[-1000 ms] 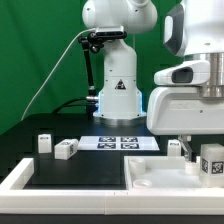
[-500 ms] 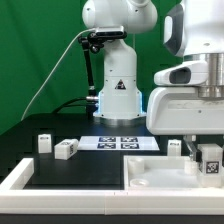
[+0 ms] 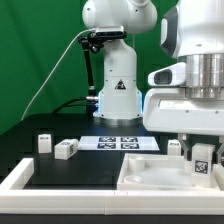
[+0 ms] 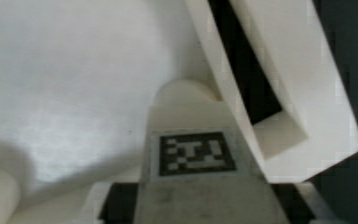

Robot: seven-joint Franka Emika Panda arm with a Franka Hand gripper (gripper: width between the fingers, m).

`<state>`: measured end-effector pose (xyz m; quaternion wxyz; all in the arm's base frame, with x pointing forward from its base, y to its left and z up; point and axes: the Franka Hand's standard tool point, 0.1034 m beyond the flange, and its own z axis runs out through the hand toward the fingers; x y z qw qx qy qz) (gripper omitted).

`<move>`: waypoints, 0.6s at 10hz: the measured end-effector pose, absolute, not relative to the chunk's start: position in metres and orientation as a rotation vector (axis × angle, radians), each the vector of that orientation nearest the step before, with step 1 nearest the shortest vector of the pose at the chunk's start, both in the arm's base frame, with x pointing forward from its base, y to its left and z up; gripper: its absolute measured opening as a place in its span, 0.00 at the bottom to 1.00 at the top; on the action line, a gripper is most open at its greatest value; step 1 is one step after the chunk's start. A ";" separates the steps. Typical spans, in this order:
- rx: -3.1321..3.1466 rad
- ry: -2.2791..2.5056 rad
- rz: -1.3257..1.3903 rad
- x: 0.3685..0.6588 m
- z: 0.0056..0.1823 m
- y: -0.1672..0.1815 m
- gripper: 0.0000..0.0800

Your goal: Assemble one leg

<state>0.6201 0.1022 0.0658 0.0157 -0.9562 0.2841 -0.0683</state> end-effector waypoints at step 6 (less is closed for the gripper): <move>-2.835 1.351 -0.232 0.615 0.066 0.078 0.39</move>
Offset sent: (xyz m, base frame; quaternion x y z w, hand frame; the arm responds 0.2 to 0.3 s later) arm -0.0006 0.0001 -0.0035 -0.0017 0.0094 0.2308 0.9730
